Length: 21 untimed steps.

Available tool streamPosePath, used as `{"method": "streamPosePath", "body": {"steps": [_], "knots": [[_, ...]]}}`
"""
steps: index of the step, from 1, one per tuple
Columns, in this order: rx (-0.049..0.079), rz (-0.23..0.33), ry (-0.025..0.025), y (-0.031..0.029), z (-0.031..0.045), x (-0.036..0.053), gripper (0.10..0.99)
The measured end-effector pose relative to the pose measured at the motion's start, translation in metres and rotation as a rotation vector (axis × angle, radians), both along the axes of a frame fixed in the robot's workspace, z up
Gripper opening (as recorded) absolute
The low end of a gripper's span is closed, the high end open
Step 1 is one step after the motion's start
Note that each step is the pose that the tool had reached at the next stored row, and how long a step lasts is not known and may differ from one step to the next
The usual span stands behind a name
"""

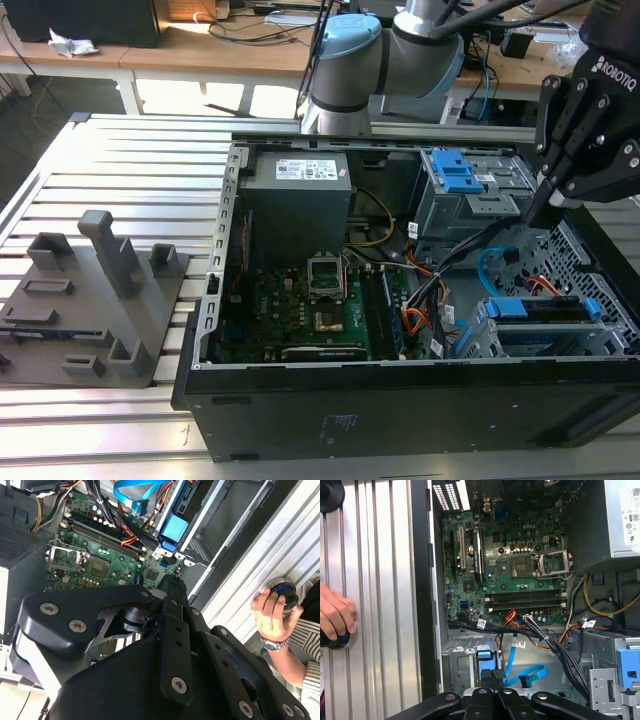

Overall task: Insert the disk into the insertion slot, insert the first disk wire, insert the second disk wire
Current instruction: 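Insert the second disk wire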

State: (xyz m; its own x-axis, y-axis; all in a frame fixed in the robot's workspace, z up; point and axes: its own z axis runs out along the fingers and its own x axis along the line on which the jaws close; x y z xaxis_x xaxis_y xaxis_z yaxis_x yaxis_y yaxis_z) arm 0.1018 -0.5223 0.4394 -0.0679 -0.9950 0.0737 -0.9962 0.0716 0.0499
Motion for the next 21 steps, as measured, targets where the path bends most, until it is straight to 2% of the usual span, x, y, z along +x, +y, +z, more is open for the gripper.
{"method": "streamPosePath", "body": {"steps": [13, 16, 21], "knots": [[0.000, 0.007, 0.0000, 0.0003, -0.0313, 0.0001, 0.106], [0.000, 0.034, 0.0001, 0.0064, -0.0410, 0.0030, 0.106], [0.000, 0.046, 0.0000, 0.0199, -0.0471, 0.0058, 0.106]]}}
